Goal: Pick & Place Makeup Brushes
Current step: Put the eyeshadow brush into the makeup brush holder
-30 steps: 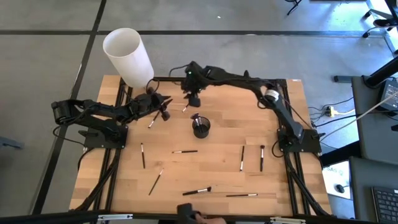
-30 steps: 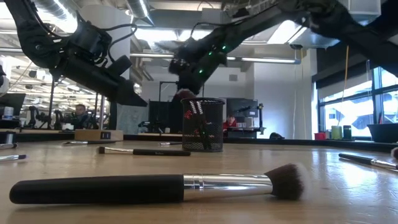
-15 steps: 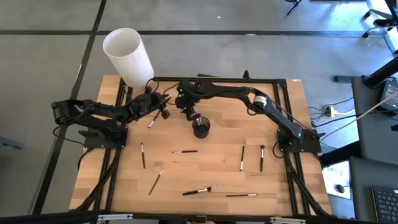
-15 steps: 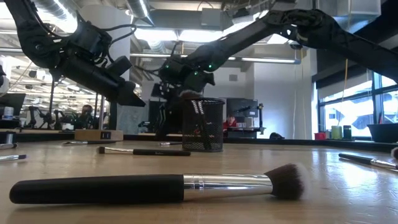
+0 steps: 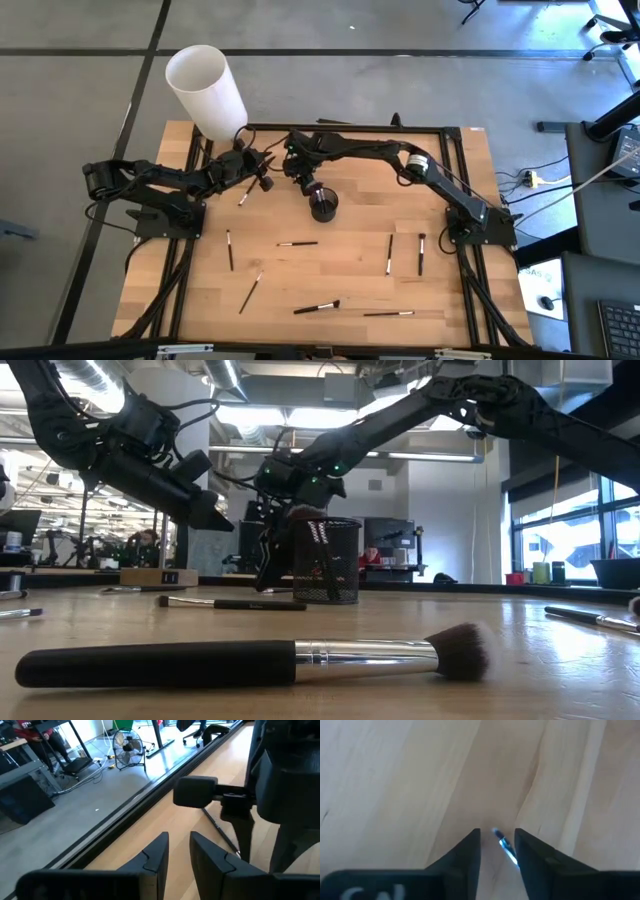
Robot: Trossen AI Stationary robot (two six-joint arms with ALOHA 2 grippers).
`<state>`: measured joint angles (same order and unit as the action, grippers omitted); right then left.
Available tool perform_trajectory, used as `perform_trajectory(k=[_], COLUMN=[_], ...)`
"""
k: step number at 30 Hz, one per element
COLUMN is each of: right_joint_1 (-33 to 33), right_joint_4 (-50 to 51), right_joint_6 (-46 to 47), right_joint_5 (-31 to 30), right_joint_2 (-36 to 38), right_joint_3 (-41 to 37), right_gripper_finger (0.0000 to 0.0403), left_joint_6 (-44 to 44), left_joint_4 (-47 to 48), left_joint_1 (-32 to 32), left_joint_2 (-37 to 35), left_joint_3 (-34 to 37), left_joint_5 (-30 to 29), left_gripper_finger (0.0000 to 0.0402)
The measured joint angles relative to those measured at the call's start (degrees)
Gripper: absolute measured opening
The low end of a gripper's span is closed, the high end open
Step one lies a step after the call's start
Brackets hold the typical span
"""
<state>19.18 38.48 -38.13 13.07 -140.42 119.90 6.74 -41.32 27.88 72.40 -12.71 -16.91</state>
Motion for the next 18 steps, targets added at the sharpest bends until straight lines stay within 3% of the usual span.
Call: perform_trajectory(k=[10, 18], right_joint_1=[0.0, 0.0], right_joint_4=[0.0, 0.5], right_joint_6=[0.0, 1.8], right_joint_5=[0.4, -1.0], right_joint_2=[-0.7, -0.7], right_joint_3=[0.0, 1.0], right_gripper_finger=[0.0011, 0.0003], left_joint_6=[0.0, 0.0], left_joint_4=[0.0, 0.0], left_joint_1=[0.0, 0.0], left_joint_2=[0.0, 0.0], left_joint_3=[0.0, 0.0], left_joint_5=[0.0, 0.0], left_gripper_finger=[0.0075, 0.0075])
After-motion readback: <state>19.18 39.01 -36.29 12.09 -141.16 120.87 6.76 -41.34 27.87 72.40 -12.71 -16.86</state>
